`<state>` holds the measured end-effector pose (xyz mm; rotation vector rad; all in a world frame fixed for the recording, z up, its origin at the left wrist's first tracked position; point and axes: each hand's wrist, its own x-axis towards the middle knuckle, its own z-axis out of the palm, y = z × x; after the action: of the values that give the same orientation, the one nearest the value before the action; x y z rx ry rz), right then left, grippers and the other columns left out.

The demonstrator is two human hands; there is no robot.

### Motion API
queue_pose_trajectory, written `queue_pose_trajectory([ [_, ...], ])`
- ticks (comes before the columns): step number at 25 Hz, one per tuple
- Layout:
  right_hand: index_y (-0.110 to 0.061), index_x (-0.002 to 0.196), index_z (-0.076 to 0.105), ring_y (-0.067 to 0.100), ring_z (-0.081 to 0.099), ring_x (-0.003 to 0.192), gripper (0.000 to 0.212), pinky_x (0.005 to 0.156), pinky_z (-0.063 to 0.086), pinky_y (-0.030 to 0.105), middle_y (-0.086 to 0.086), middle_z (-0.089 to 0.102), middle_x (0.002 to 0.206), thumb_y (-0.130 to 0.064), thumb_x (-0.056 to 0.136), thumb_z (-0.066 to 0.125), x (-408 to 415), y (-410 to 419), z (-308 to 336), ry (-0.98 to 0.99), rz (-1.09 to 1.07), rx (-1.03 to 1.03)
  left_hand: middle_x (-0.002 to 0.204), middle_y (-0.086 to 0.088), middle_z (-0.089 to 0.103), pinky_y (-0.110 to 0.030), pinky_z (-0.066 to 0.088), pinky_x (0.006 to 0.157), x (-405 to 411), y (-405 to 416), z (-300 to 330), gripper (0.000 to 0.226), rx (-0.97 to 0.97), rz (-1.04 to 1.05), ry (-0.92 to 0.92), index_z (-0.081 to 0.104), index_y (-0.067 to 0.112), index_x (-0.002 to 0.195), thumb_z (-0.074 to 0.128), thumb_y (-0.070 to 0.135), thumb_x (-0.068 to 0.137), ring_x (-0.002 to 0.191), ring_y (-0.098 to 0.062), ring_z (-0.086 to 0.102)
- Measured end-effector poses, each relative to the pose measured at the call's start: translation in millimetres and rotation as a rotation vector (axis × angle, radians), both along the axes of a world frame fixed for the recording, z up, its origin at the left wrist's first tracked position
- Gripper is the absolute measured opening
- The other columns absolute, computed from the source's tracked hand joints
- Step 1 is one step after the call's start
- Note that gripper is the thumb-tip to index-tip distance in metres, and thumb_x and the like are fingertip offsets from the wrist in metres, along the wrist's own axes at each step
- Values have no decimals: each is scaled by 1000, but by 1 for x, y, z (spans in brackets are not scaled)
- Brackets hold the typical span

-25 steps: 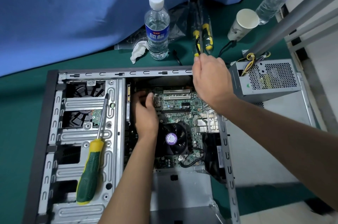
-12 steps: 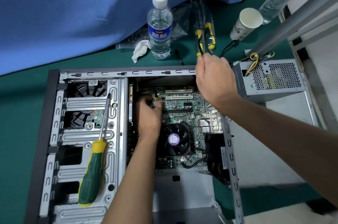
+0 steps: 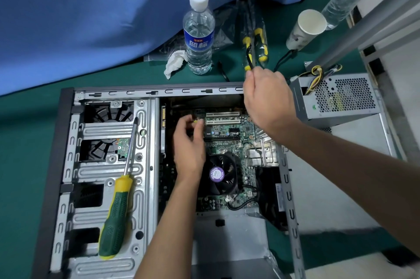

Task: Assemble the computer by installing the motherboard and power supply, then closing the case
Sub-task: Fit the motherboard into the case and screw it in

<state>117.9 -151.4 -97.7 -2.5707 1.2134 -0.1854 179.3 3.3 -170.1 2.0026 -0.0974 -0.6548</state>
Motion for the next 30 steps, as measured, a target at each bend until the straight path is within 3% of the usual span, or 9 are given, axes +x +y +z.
queue_pose_trajectory([
  [2,-9,94,56,22,41,82,38,73,28,31,3,48,83,-29,107,26,0,0,0,-5,0,4,124,5,63,-24,38,95,-1,0,1,32,24,40,26,58,23,128,55,39,100,107,-5,57],
  [4,-9,94,56,22,40,82,38,72,28,31,3,48,83,-29,107,27,0,0,0,-7,-4,7,132,7,60,-19,32,91,-2,0,3,38,66,96,63,56,28,133,53,45,99,108,-4,52],
  [8,-9,94,56,22,41,82,38,72,28,31,3,48,83,-29,107,27,0,1,0,-17,-6,8,116,2,67,-20,33,81,5,-2,-1,34,150,211,158,56,32,120,51,56,96,103,-20,61],
  [10,-8,94,56,22,40,81,38,72,28,31,3,47,83,-29,107,27,1,1,-1,-15,-3,0,110,0,64,-12,36,71,12,-5,-4,31,80,211,153,56,26,120,53,49,98,104,-23,61],
  [12,-8,94,56,22,40,81,38,72,28,31,3,47,83,-29,107,27,0,1,-1,-15,-5,0,120,-7,63,1,36,62,18,-8,-9,38,-21,212,113,54,11,130,56,33,100,115,-28,59],
  [15,-10,91,54,22,40,81,36,72,28,32,4,47,83,-29,106,27,0,1,-1,-16,-6,3,132,-15,59,-4,35,70,25,-14,-17,40,-17,225,78,51,1,134,55,23,101,122,-31,57],
  [22,-7,95,57,22,41,81,39,72,27,30,3,47,82,-28,106,27,0,0,0,-16,3,-5,128,-24,61,-25,40,82,33,-21,-27,39,18,237,7,54,-7,129,56,20,100,117,-37,58],
  [26,-7,95,57,22,41,81,39,71,27,30,4,47,82,-28,107,27,-1,0,0,-14,5,-1,131,-21,60,-27,40,96,34,-28,-27,46,144,286,-49,54,-3,131,61,28,98,120,-31,58],
  [30,-6,94,57,23,41,80,38,71,27,30,4,47,81,-27,106,27,0,1,-1,-12,4,-9,129,-21,62,-25,38,94,32,-30,-27,44,167,266,-101,58,-4,128,61,28,98,118,-31,59],
])
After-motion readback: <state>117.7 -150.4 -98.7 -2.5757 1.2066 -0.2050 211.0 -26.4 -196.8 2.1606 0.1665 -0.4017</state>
